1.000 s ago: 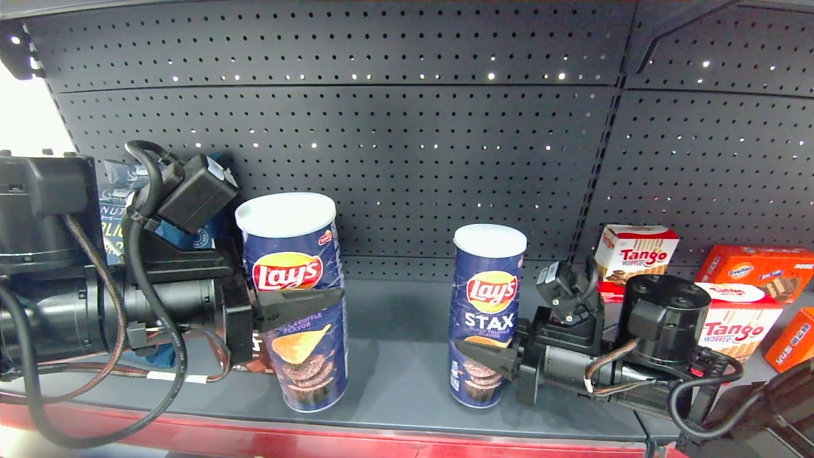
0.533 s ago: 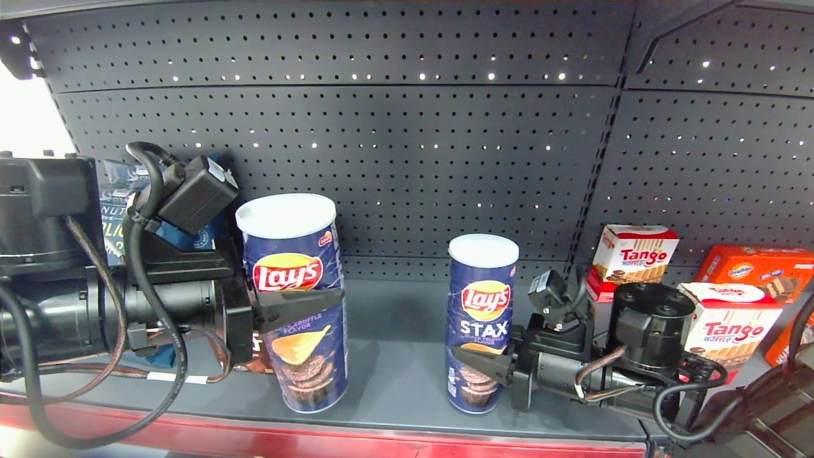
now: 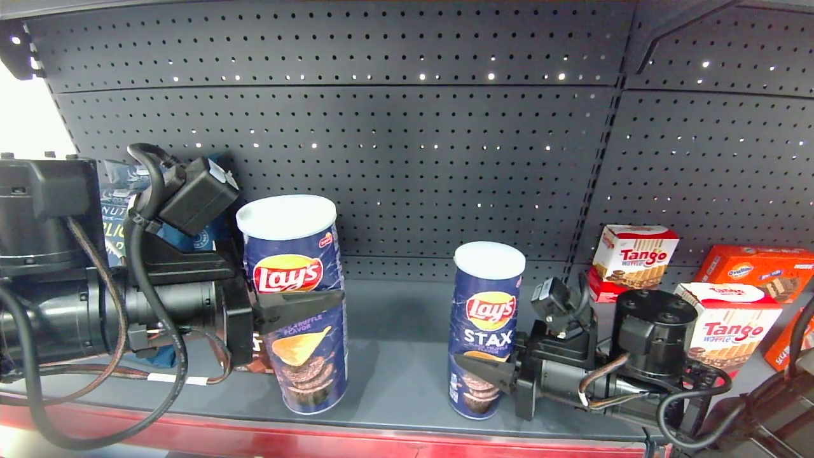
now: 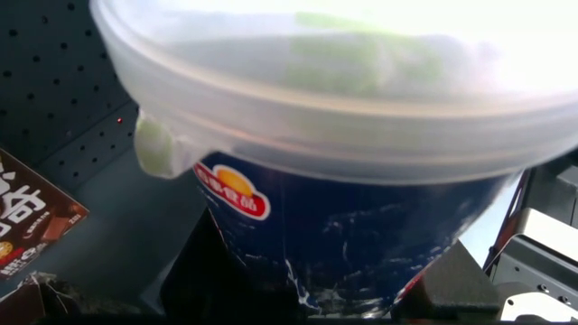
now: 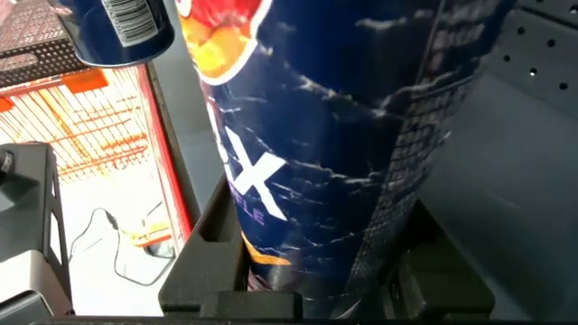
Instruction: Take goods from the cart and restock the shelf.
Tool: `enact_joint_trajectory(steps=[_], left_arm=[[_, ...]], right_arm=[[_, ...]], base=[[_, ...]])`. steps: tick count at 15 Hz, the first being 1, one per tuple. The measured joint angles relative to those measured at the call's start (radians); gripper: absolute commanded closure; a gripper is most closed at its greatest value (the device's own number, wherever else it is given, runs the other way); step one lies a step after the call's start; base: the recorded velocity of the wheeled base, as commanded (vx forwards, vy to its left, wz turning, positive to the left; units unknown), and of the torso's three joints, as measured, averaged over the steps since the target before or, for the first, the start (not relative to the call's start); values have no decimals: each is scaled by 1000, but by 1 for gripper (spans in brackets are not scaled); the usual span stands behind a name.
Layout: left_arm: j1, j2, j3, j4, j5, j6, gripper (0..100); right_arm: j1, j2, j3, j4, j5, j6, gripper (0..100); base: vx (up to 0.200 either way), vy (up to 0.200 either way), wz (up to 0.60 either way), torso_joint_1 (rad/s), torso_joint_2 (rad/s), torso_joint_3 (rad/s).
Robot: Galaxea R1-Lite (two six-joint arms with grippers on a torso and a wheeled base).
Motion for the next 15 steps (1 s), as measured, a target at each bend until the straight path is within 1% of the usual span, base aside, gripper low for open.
enact_joint_trajectory(steps=[8,15], left_arm=[[0,0,2,0,0,1,100],[-1,-2,28,0,0,2,100]], right_arm=[[0,-6,4,-8,-7,-1,0],[-20,-110,61,-5,-5,-1,0]], base=[[0,0,0,0,0,0],[0,0,0,0,0,0]])
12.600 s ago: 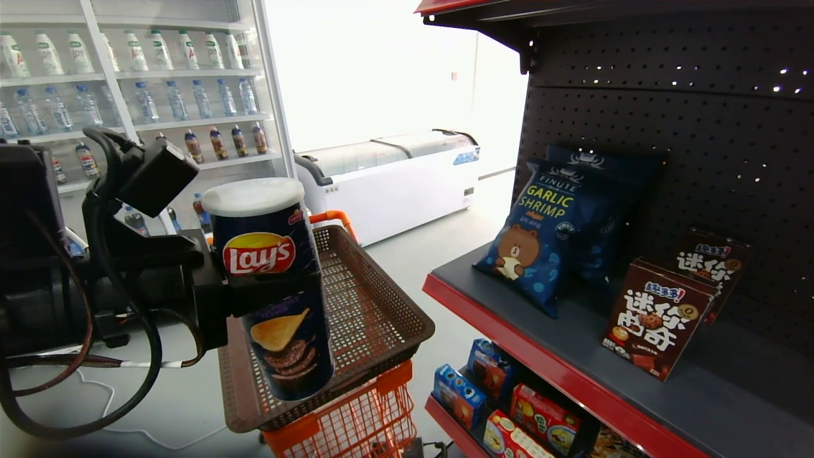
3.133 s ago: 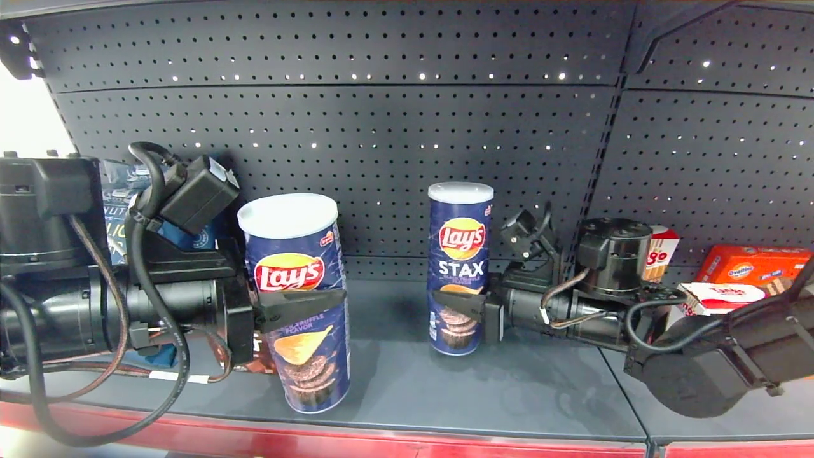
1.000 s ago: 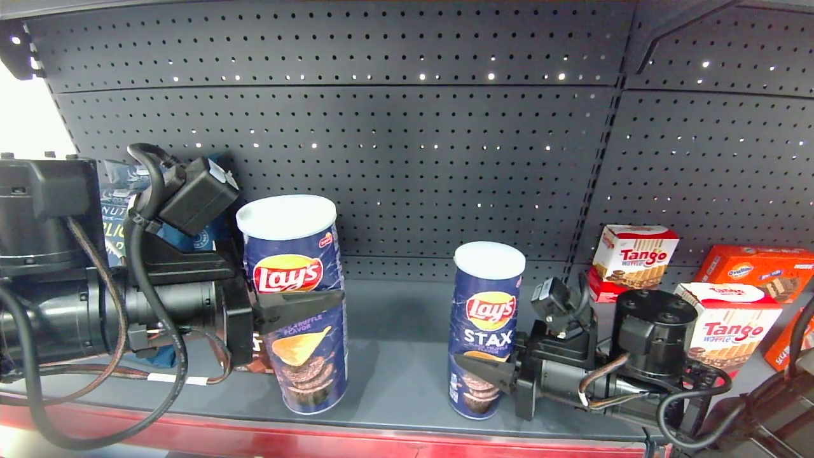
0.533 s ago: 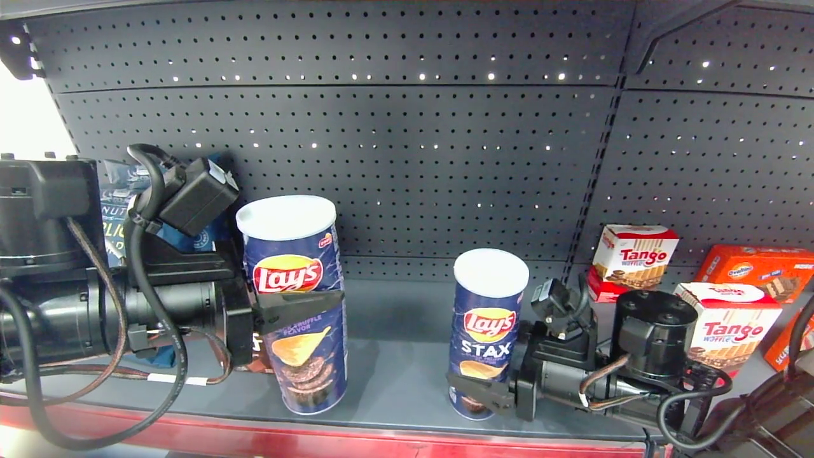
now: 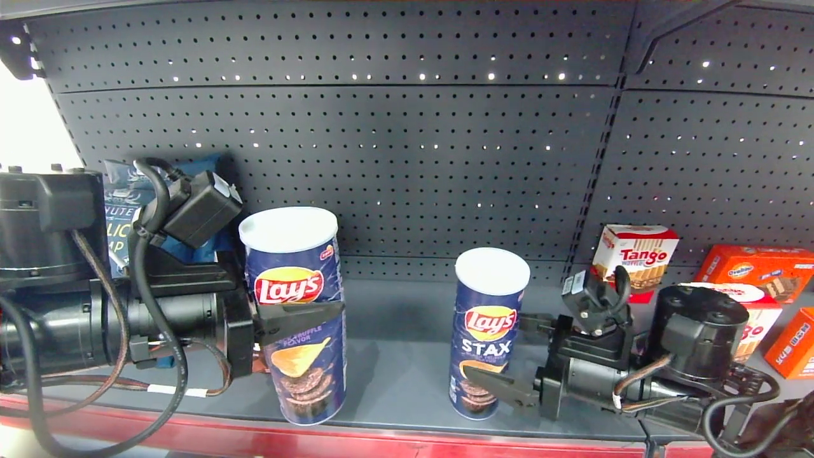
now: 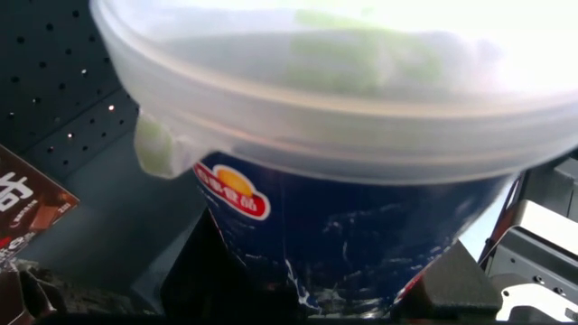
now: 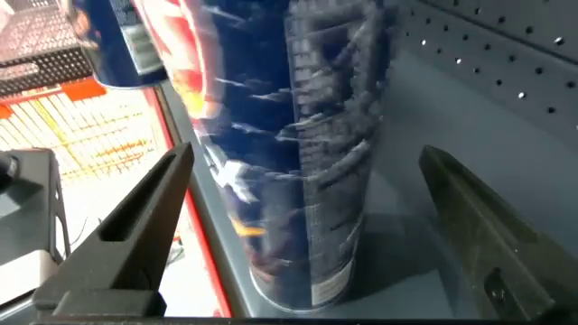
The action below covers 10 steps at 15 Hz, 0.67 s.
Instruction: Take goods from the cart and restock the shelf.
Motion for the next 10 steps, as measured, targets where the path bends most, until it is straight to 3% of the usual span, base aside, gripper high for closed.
enact_joint_trajectory(steps=[10], left_arm=[[0,-10,25,1,0,0,100]], right_arm=[[-52,-206,96,3,10,-1,0]], base=[[0,0,0,0,0,0]])
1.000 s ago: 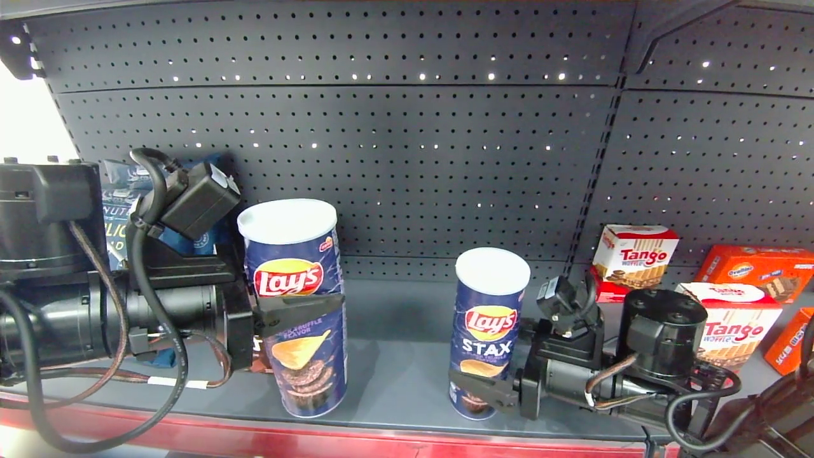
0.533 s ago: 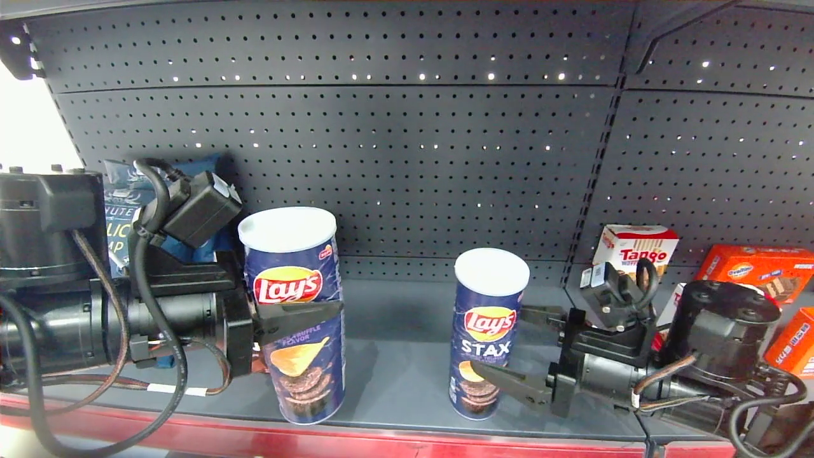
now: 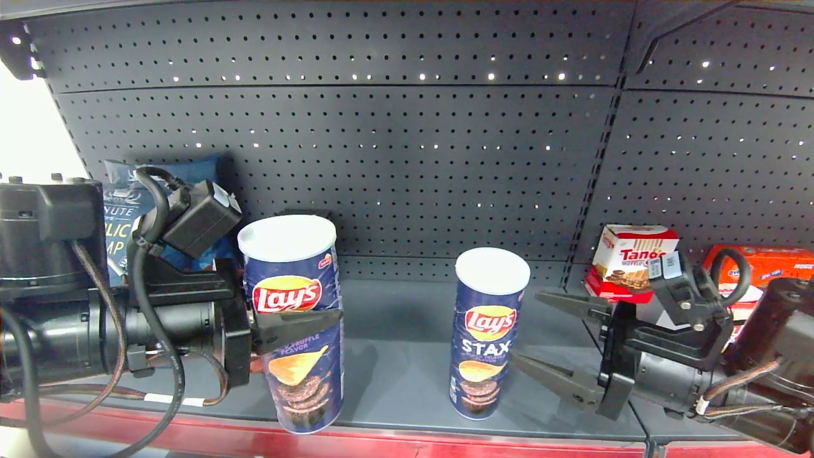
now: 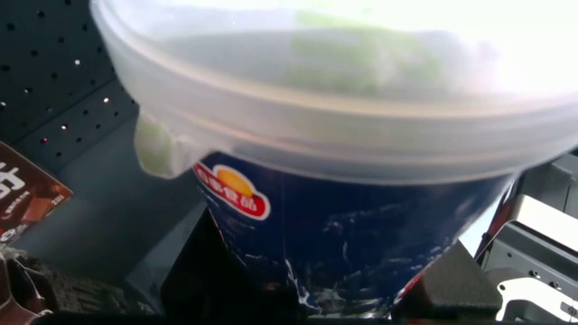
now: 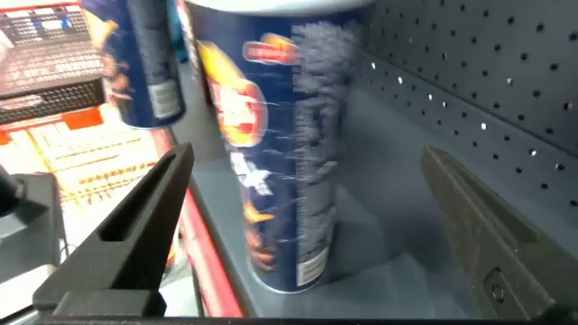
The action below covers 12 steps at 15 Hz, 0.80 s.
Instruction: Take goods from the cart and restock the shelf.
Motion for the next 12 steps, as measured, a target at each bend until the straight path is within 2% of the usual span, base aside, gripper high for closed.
enact_joint_trajectory(steps=[4,7,8,10,12], left_arm=[[0,-5,4,-1,0,0,100],[1,-5,0,-10,0,0,100],[1,-5,-3,-10,0,0,100],[3,-5,-9,-10,0,0,100],[1,-6,-12,-11,-1,0,100]], right_arm=[[-25,-137,58,14,-1,0,0],[-95,-269,67,108,-8,-9,0],[-143,-322,69,162,-16,-27,0],[-225,-428,68,275,-75,-50,0],[-255,-540,67,401,-196,-59,0]], base=[[0,0,0,0,0,0],[0,0,0,0,0,0],[0,0,0,0,0,0],[0,0,0,0,0,0],[0,0,0,0,0,0]])
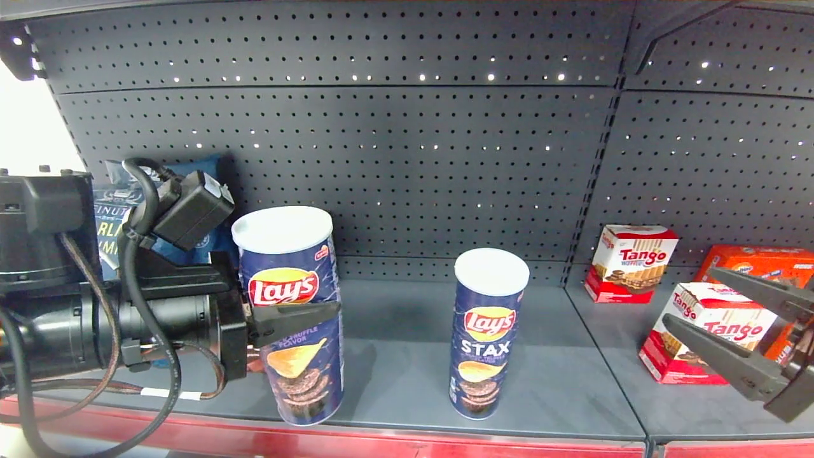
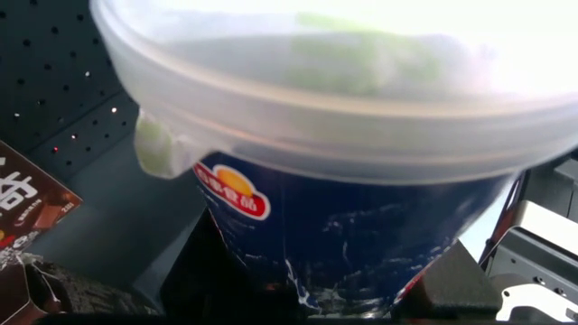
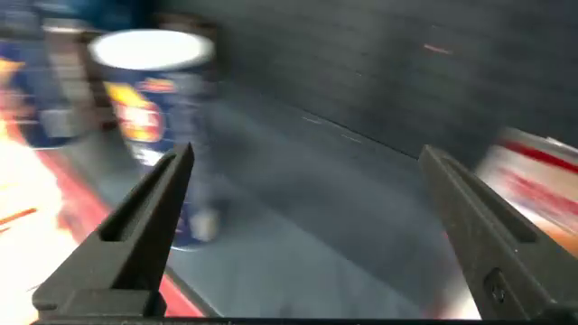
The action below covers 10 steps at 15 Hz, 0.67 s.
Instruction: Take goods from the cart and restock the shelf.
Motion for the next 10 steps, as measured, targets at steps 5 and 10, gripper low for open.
enact_joint_trajectory(steps=[5,10], left_arm=[[-1,1,-23,0,-1,1,100],[-2,5,-67,-1,-7,1,100]], right_arm=[[-19,-350,16,388,-270,-18,0],[-92,-764,46,839,-418,21,0]], base=[[0,0,0,0,0,0],[0,0,0,0,0,0]])
